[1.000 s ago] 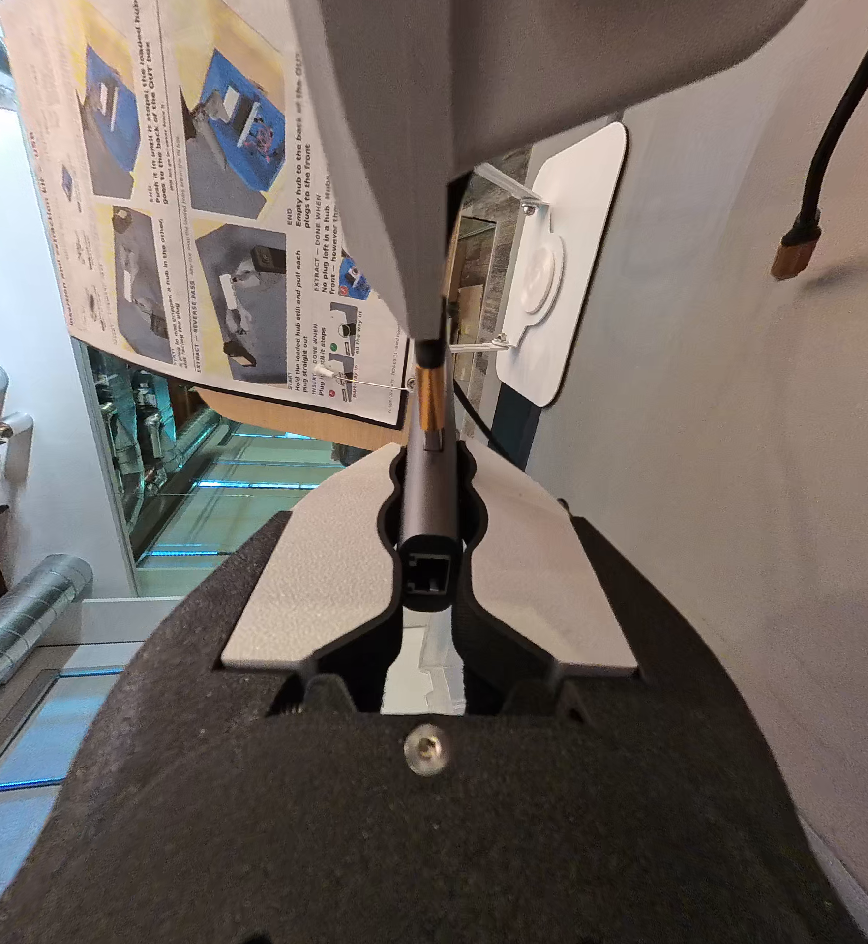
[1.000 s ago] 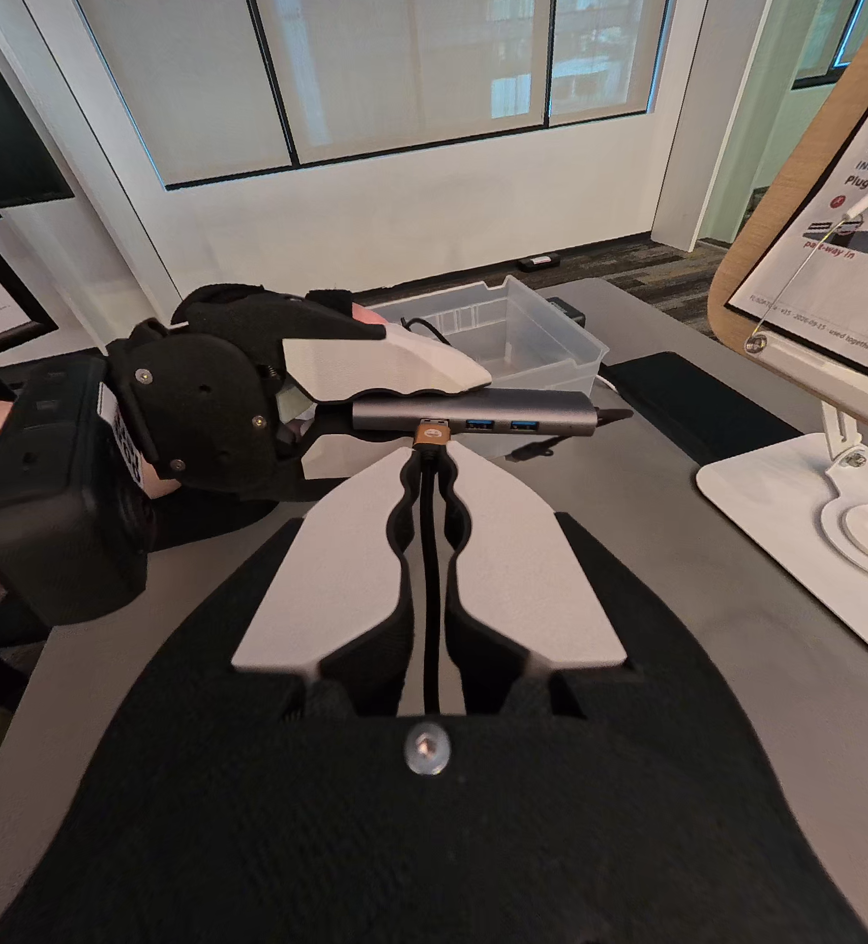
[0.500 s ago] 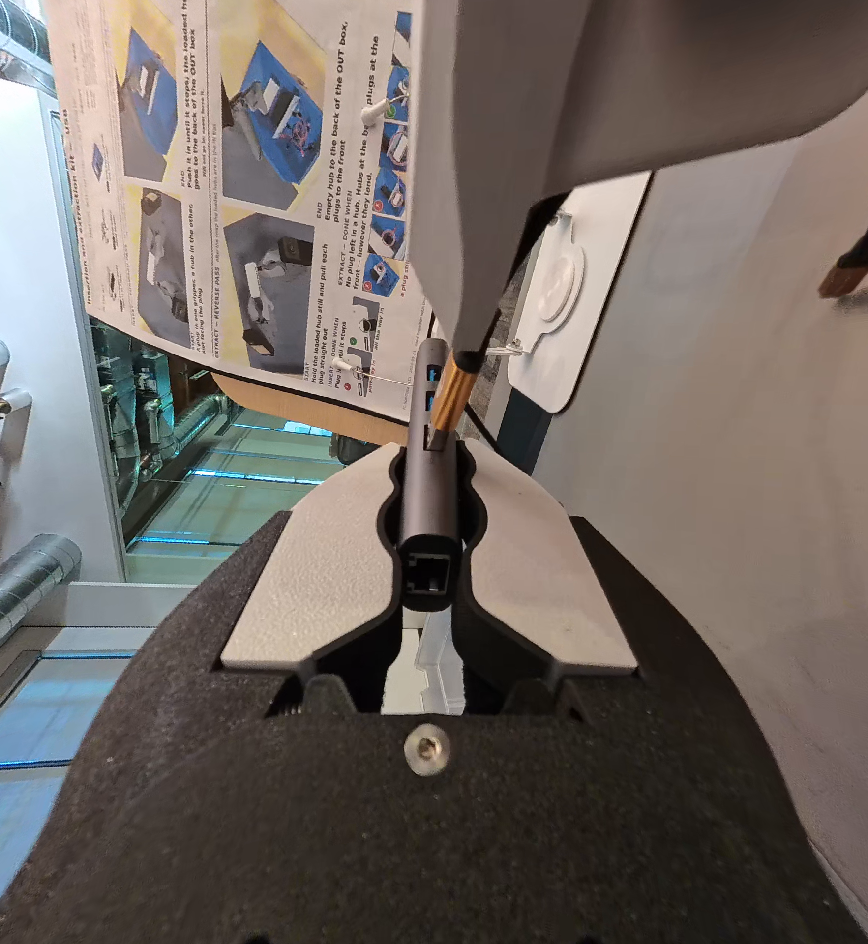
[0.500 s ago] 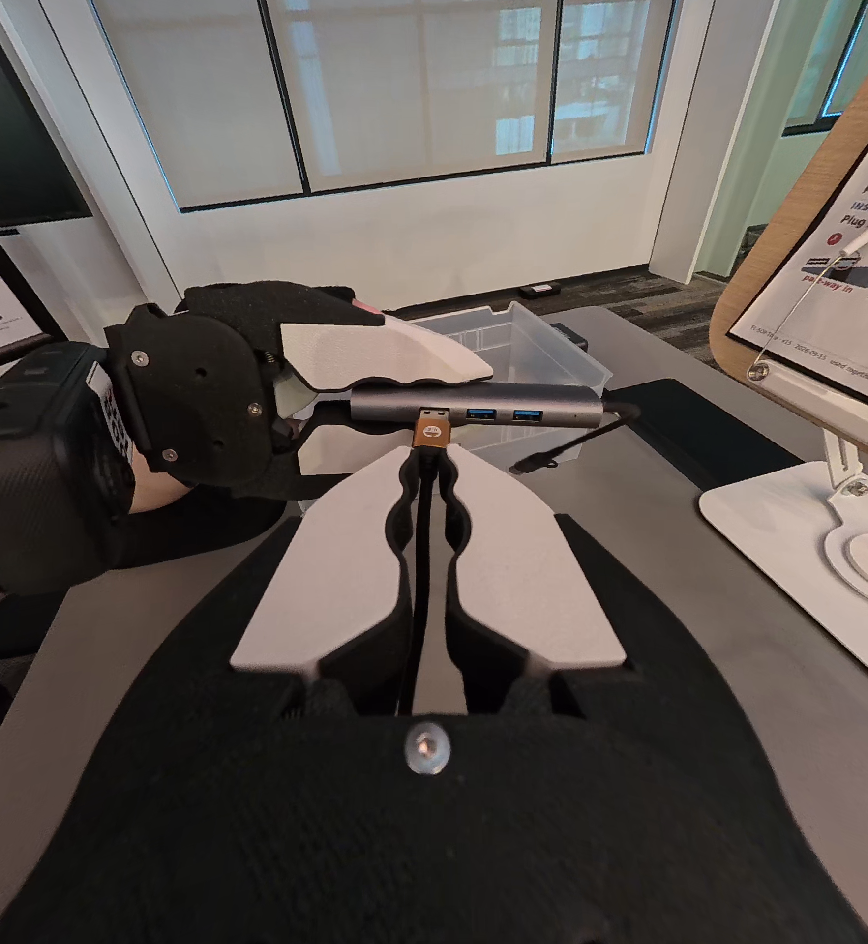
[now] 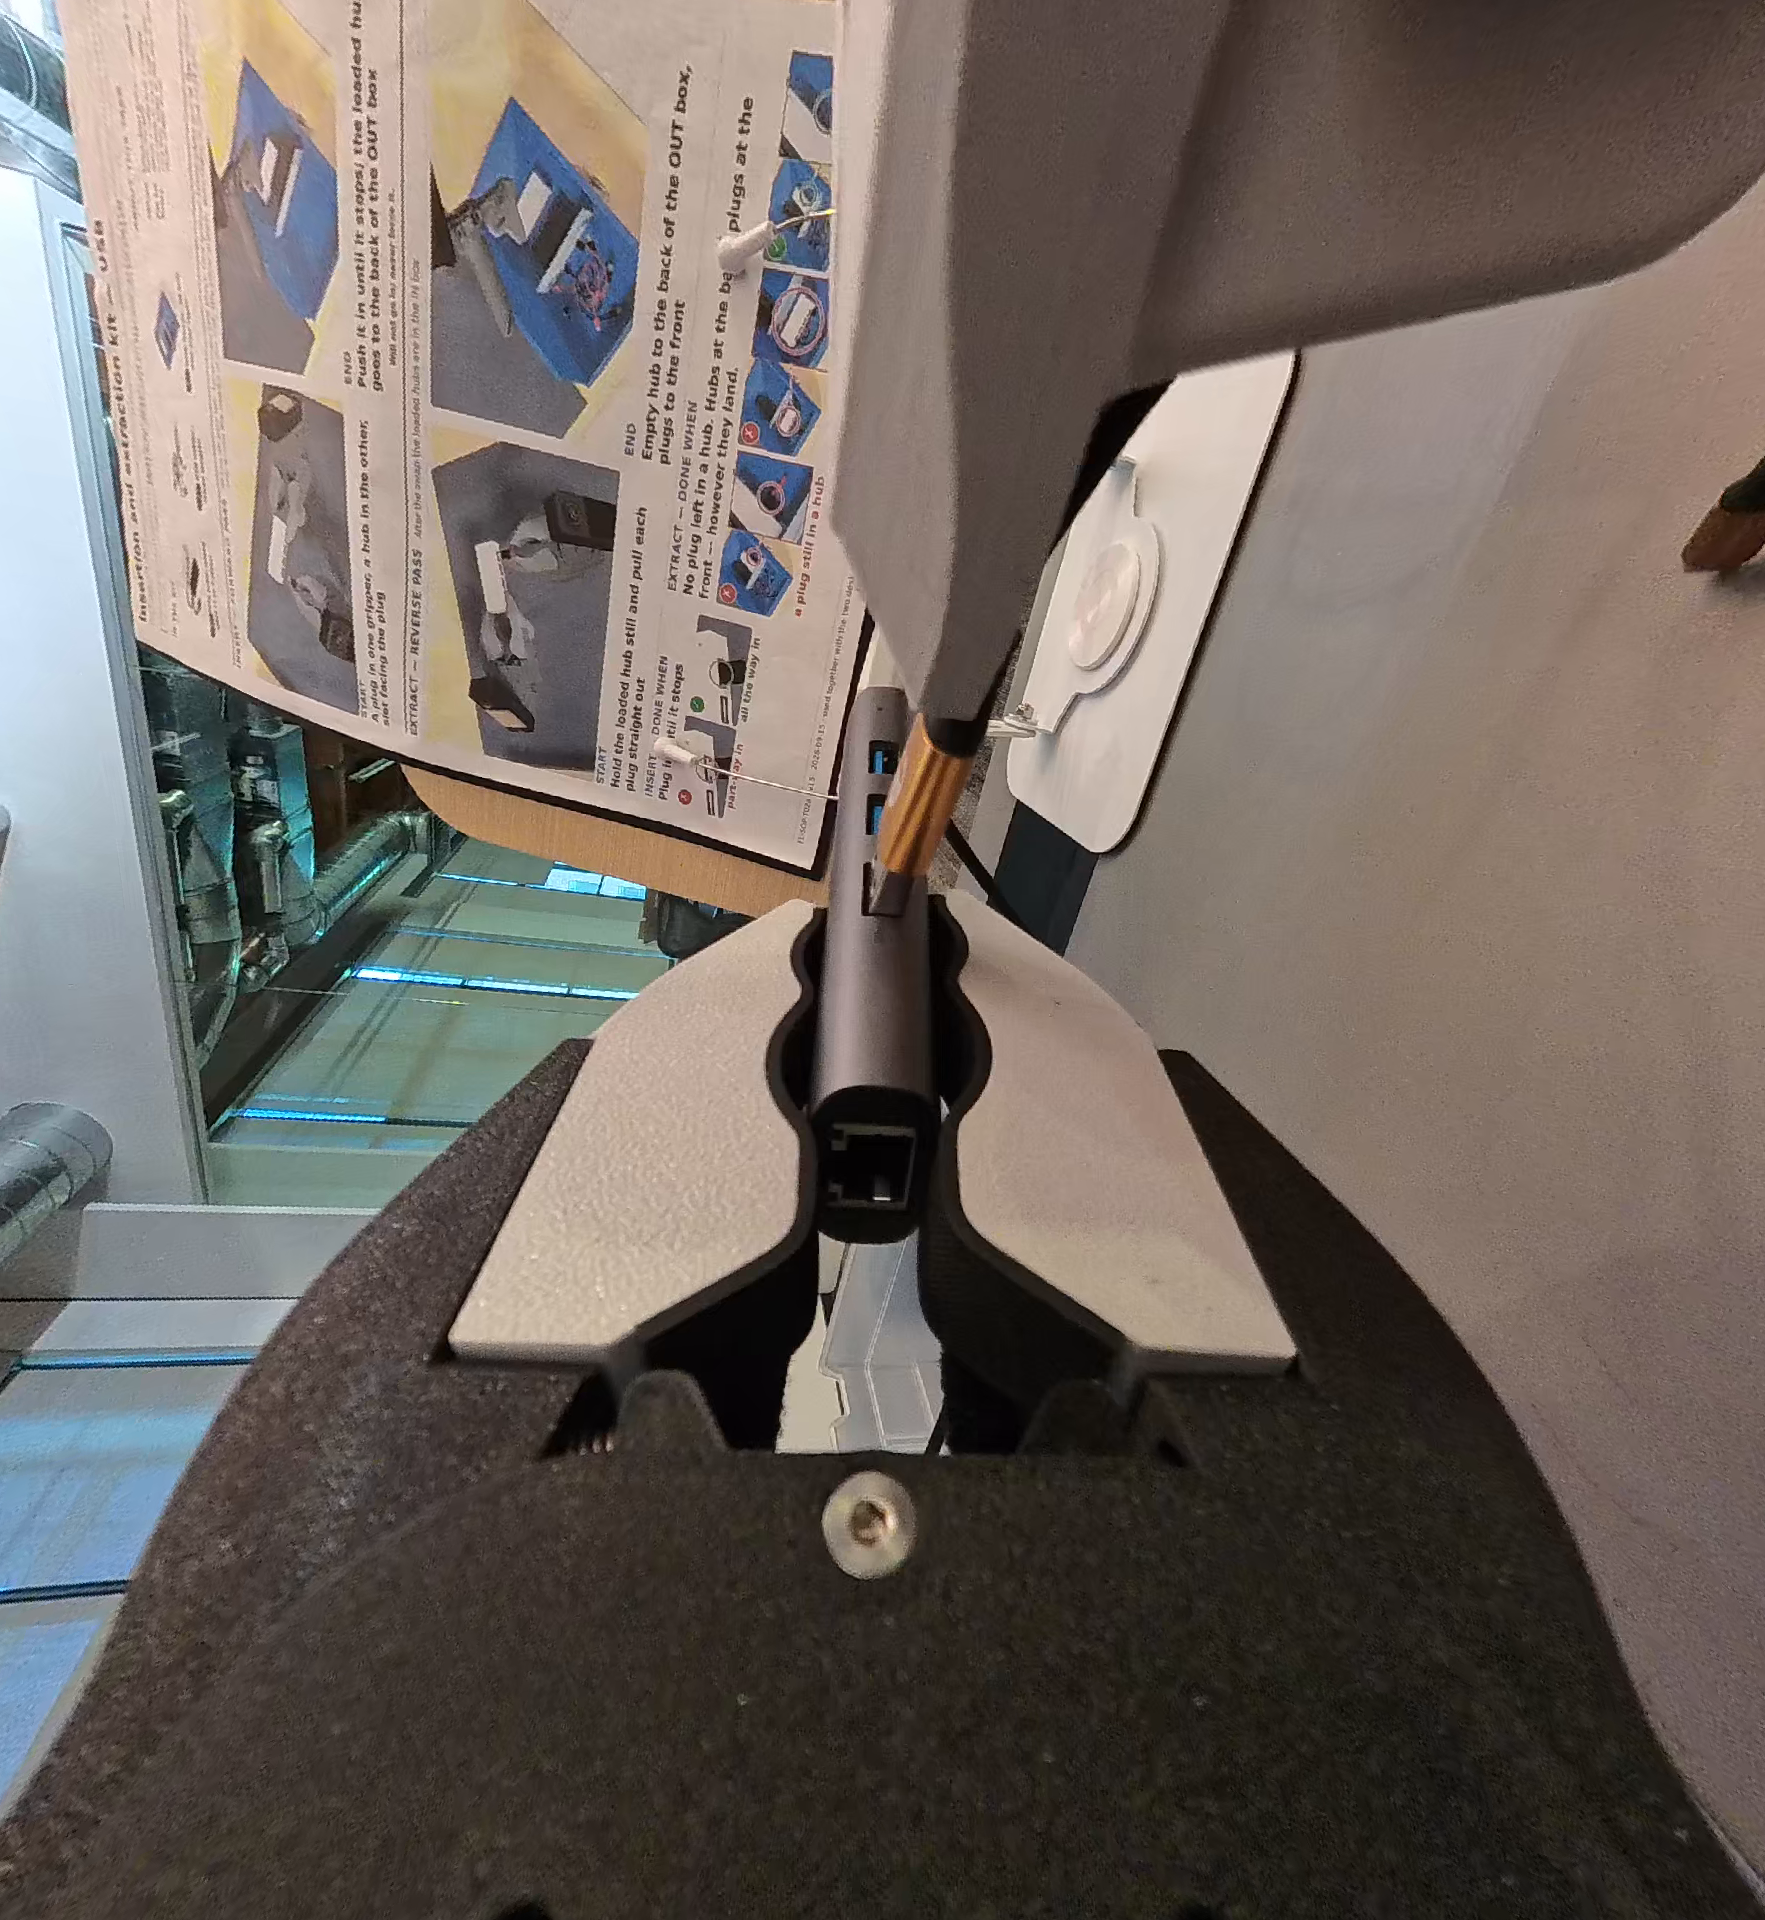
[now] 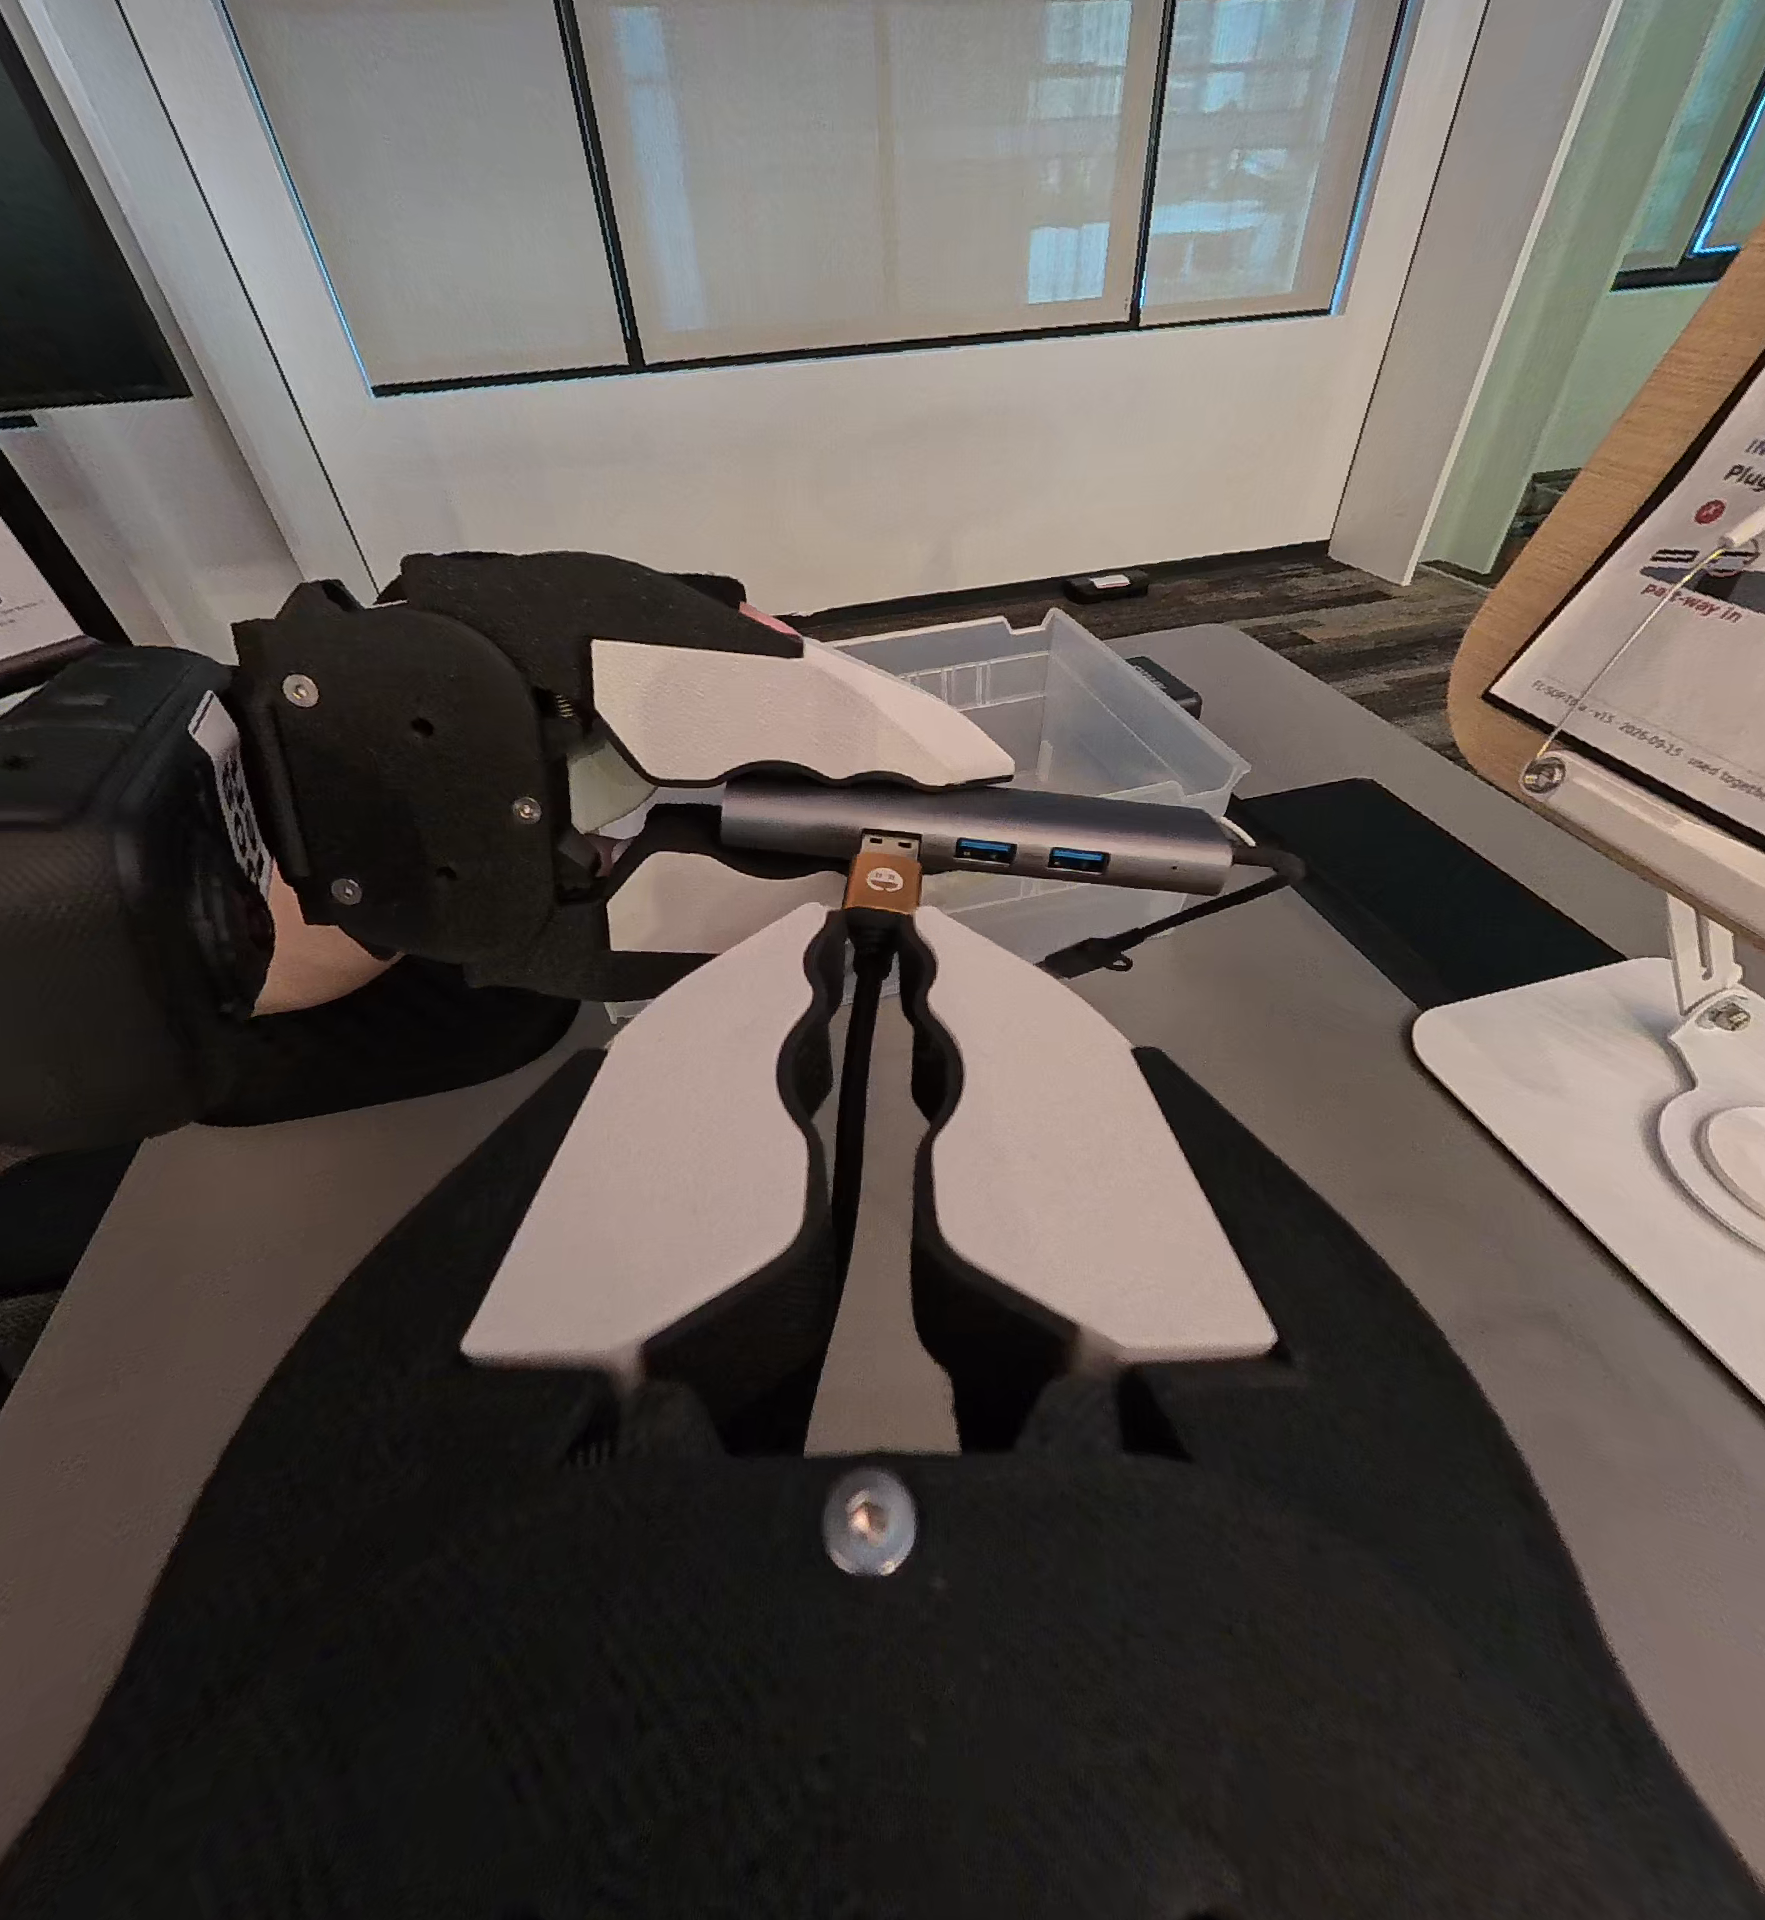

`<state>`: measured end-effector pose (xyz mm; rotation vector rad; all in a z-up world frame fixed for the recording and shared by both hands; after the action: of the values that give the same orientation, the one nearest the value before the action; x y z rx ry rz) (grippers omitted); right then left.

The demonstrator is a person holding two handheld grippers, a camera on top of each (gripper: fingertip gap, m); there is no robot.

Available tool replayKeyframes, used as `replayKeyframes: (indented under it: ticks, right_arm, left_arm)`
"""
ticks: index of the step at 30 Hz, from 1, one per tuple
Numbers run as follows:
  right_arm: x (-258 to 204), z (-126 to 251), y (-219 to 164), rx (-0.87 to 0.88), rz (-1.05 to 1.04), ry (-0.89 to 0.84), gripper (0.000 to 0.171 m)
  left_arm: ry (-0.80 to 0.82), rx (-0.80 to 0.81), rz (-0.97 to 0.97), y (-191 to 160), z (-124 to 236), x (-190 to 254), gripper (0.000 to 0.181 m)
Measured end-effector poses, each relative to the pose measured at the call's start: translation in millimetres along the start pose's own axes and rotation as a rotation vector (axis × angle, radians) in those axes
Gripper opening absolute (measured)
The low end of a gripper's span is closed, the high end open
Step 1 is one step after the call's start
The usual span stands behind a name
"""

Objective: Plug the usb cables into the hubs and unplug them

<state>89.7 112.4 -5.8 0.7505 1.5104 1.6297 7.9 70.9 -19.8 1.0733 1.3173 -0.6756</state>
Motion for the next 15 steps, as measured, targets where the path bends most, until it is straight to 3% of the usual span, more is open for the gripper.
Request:
replayKeyframes:
  ticks: [2, 15]
  right_arm:
    - [1.3, -1.0, -0.9, -0.013, 0.000, -0.018, 0.020]
    - [-3.2, -2.5, -0.1, -0.069, -0.015, -0.017, 0.015]
  left_arm:
    - [-0.006, 0.015, 0.010, 2.2, 1.2, 0.3, 0.017]
    - [0.035, 0.056, -0.086, 4.6, 4.2, -0.1, 0.016]
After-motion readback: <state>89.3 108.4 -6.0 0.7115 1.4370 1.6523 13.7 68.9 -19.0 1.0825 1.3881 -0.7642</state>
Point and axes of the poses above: each gripper's, where its closed fingertips meet, z back along the fingers, y out of its top, x = y × z across the jaws, the point moved 5 cm from there along z, back along the fingers, and after that the axes turned 15 degrees about y, right-handed, at the moved point
